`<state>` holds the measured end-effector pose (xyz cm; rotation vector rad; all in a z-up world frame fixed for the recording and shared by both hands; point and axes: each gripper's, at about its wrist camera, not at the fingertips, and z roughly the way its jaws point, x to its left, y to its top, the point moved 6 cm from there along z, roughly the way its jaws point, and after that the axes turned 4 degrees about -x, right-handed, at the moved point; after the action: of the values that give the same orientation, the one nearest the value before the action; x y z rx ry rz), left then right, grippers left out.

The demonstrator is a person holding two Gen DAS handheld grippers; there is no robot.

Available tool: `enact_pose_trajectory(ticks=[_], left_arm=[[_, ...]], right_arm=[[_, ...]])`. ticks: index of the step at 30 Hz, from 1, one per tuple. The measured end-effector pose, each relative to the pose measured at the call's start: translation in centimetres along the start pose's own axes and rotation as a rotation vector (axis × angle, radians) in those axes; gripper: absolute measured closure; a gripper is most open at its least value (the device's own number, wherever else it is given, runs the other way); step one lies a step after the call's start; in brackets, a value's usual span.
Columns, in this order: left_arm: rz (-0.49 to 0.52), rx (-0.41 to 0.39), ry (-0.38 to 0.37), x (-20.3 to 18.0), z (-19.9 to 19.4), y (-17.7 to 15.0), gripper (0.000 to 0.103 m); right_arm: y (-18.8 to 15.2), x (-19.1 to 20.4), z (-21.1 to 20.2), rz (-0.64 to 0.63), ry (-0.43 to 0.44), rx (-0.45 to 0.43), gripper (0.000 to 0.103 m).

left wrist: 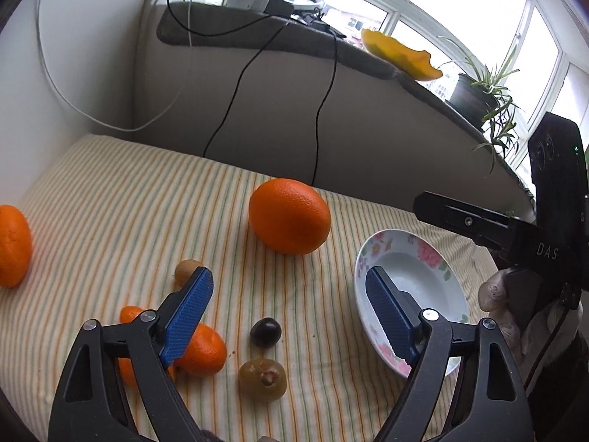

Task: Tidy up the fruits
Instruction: 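Move the right gripper to the large orange and close on it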

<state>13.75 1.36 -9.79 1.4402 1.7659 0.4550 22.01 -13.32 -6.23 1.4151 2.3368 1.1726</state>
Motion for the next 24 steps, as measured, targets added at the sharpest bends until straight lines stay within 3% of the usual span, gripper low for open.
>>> enact_pose_trajectory(ticks=[10,14,20,24], left_arm=[[-0.074,0.061,-0.032,0.6,3.0,0.8,0.023],[-0.108,0.089,-0.051,0.8,4.4,1.0,0.026],[-0.153,0.12,-0.079,1.3,5.6,1.2,0.03],[-0.166,0.14,-0.089,1.4,6.1,1.4,0.032]], right_arm=[[1.6,0.6,7.1,0.056,0.15,0.187,0.0],[1.7,1.5,8.9,0.038,0.171,0.23,0.0],[1.2,2.0,11.2,0.087,0.224,0.301,0.012],[0.8,2.3,12.0,0.105,0.244,0.332,0.013]])
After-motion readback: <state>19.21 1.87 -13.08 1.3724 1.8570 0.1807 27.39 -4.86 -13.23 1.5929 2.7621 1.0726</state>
